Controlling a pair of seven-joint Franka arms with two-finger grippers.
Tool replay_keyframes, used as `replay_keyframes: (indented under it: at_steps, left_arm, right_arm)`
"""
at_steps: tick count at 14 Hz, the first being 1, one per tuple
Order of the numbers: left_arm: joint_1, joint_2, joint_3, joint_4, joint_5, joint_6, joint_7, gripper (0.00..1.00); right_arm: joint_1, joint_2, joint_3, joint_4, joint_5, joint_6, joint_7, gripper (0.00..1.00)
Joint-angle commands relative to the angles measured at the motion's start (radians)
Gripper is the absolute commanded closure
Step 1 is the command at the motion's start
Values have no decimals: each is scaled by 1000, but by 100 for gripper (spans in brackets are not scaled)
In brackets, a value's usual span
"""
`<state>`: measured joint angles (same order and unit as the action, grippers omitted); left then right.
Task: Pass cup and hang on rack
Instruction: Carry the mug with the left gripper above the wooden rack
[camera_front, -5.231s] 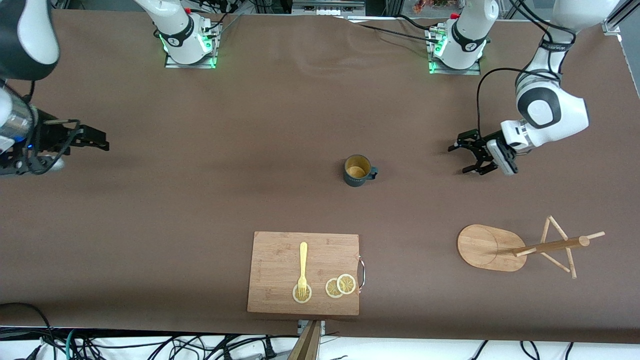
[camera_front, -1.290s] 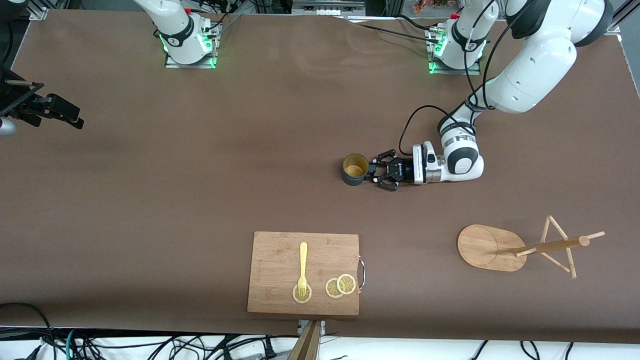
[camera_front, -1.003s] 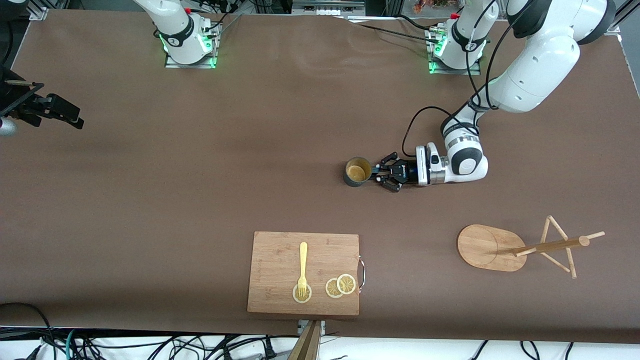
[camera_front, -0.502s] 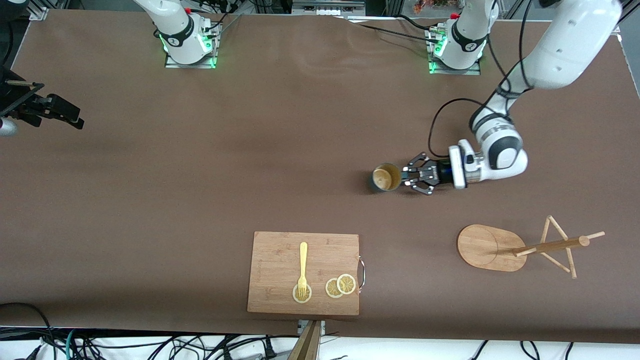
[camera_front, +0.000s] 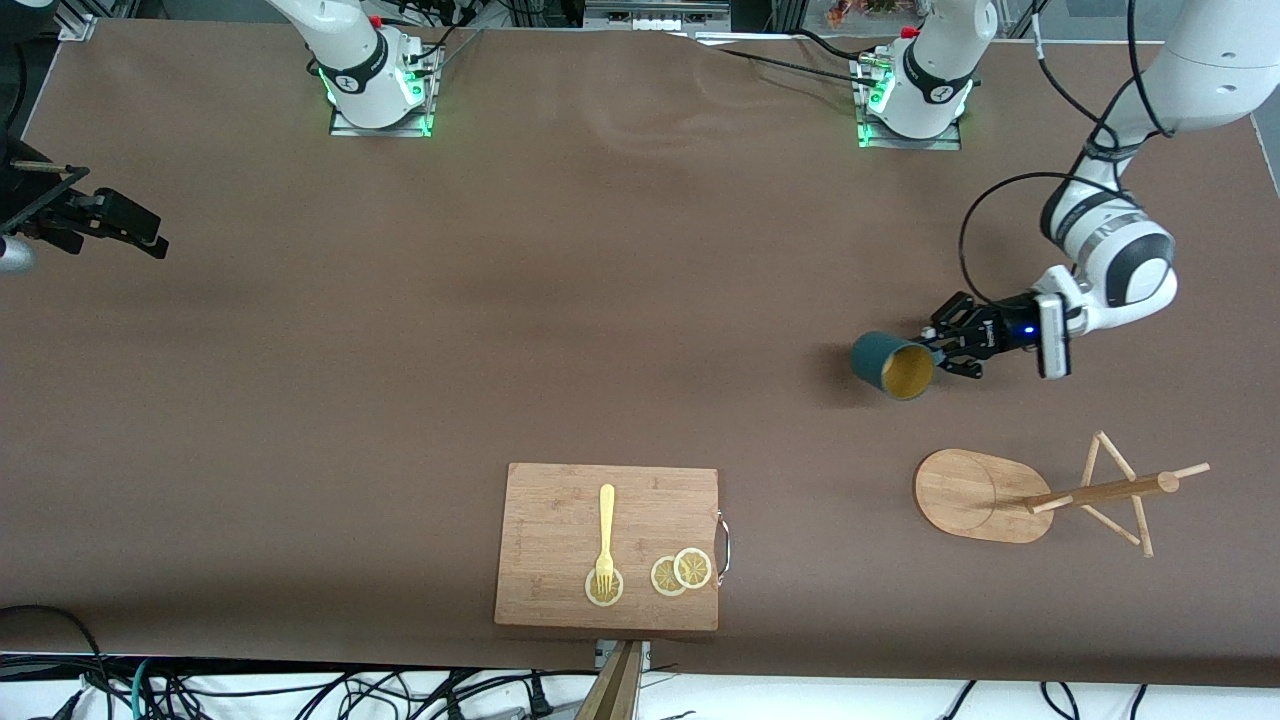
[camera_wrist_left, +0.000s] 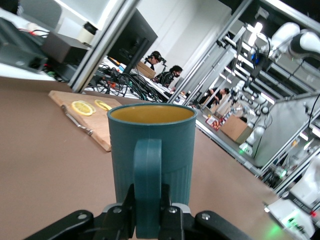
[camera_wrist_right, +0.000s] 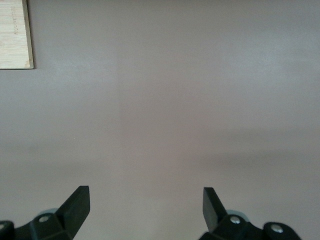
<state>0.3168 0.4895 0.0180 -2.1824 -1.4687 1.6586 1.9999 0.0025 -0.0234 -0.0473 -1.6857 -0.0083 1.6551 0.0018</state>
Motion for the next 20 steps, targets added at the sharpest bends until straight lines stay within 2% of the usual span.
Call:
replay_keyframes:
  at_steps: [1,4,6,8,10,16,18,20]
  left_arm:
    - [28,-37,46,-14,24,-80,-78,100]
    - [118,-34,49,13,24,-212,-185,100]
    - [183,-2,48,65,39,-314,-255,100]
    - [217,47,48,140,48,-405,-330,100]
    - [231,69,48,173,53,-488,-462,100]
    - [229,98,43,196,36,-531,-749,100]
    - [229,115,43,197,-16,-531,-858,100]
    - [229,150,43,243,-56,-533,-974,100]
  right_arm:
    - [4,8,1,23,-1,-9,14,0]
    - [4,8,1,23,-1,-11,14,0]
    - [4,6,1,23,-1,-11,14,0]
    - [4,8,1,23,-1,-11,14,0]
    - [4,8,1,23,-1,-11,14,0]
    - [4,6,1,23,-1,-11,14,0]
    - [4,6,1,23,-1,-11,14,0]
    - [4,6,1,23,-1,-11,14,0]
